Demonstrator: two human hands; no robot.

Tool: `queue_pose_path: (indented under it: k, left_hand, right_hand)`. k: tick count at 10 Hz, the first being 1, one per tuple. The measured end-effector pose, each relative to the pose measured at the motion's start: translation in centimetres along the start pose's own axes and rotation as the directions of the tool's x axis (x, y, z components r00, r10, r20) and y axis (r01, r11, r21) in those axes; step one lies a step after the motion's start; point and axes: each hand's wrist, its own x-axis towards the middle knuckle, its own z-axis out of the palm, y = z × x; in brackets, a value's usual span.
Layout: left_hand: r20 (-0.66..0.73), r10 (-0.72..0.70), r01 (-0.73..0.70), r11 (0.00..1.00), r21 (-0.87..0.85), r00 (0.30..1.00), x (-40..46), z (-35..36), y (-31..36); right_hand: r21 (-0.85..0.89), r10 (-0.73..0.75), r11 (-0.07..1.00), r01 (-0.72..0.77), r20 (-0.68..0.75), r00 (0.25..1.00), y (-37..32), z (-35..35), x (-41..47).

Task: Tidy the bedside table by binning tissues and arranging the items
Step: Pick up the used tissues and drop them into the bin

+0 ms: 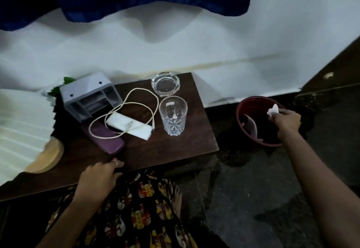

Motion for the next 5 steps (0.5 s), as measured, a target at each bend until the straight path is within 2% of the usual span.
queue_pose_path:
  k: [1, 2, 3, 4, 5]
  left_hand:
    - [0.002, -0.030, 0.030, 0.999, 0.030, 1.000, 0.2, 0.2, -0.1]
    - [-0.008, -0.024, 0.024, 0.999, 0.024, 1.000, 0.0, 0.0, 0.0]
    - [-0.033, -0.010, 0.009, 1.000, -0.021, 0.999, -0.2, -0.2, 0.1]
    - [-0.053, -0.011, 0.007, 0.998, -0.068, 0.999, -0.3, -0.3, -0.1]
    - [-0.063, 0.052, -0.056, 0.997, -0.054, 0.997, -0.2, -0.3, -0.9]
  right_hand:
    - [0.090, 0.128, 0.988, -0.128, 0.015, 0.992, 1.3, 0.1, 2.2]
    - [0.036, 0.132, 0.990, -0.134, 0.066, 0.989, 0.7, -0.7, 1.5]
    - [0.080, 0.085, 0.993, -0.091, 0.079, 0.993, -0.5, -0.8, 0.6]
    - [0.195, -0.005, 0.981, -0.021, 0.131, 0.991, -2.6, 0.0, -0.9]
    - [0.259, -0.208, 0.955, 0.147, 0.223, 0.952, -6.8, 1.3, -4.3]
